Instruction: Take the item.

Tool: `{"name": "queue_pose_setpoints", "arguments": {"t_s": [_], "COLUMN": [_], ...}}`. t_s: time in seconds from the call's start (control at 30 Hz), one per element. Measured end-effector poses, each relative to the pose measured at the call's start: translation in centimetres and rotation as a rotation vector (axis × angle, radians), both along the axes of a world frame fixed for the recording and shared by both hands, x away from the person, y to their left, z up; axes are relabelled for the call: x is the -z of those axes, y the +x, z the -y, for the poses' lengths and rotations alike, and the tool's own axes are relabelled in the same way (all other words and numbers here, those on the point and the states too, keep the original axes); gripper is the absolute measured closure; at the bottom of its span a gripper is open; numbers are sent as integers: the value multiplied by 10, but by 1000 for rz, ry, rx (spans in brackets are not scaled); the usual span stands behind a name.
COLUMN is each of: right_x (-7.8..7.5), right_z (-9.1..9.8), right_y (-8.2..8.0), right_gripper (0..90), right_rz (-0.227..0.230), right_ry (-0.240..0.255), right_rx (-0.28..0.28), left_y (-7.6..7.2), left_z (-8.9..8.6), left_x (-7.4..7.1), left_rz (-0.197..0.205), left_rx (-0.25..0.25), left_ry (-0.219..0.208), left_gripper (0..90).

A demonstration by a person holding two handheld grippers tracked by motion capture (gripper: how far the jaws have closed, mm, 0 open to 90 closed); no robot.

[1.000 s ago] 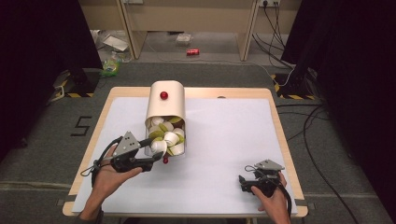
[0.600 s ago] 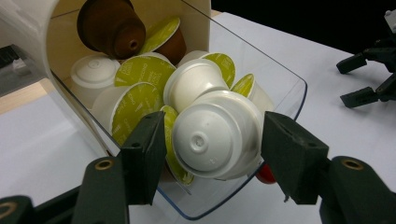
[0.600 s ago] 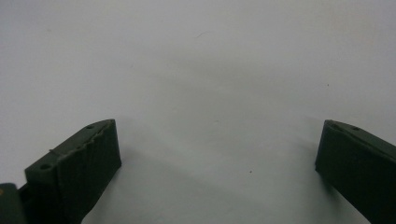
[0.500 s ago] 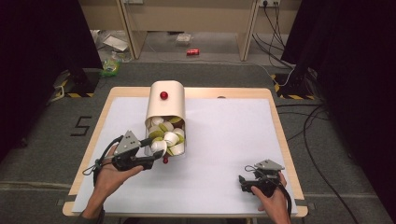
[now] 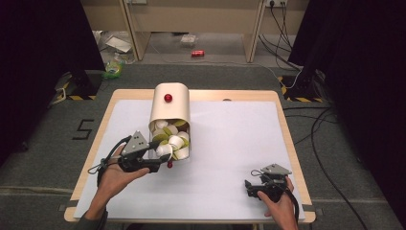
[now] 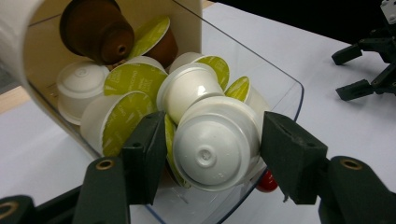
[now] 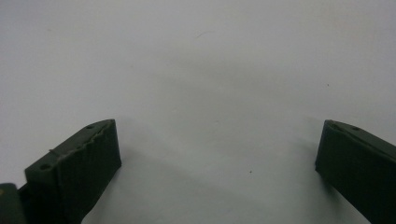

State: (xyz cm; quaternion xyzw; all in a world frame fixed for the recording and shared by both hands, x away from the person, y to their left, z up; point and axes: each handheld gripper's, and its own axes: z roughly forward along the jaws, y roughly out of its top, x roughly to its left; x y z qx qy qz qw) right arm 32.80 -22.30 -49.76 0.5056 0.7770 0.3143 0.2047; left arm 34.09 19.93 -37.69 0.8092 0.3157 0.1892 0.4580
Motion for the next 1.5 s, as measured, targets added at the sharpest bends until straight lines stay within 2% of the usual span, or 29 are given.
{"name": "queue_pose_setpoints", "arguments": {"t_s": [0.13, 0.23, 0.3, 0.33, 0.43, 0.47, 0.67, 0.83, 1.5], "right_x": [0, 0, 0, 0, 0, 0, 0, 0, 0], "right_z": [0, 0, 0, 0, 0, 0, 0, 0, 0], "right_y": [0, 0, 0, 0, 0, 0, 0, 0, 0], "right_gripper": [4, 4, 4, 4, 4, 4, 4, 4, 3], "right_rz": [0, 0, -1, -1, 0, -2, 0, 0, -1], "right_ry": [0, 0, 1, 1, 0, 2, 0, 0, 1], "right_rx": [0, 0, 0, 1, 0, 2, 0, 0, 1], "left_y": [1, 1, 0, -1, 3, 4, 4, 4, 4], "left_z": [4, 4, 5, 6, 6, 5, 6, 6, 0], "left_x": [-1, -1, 0, 1, 5, 5, 5, 4, -8], "left_rz": [5, 5, 12, -2, -23, -22, -26, -21, 12], "left_rx": [-4, -8, -9, 1, -13, -21, -24, -27, -50], "left_ry": [18, 6, 12, 13, -8, 2, 0, 5, -24], "left_gripper": [395, 399, 399, 419, 426, 426, 431, 433, 434]}}
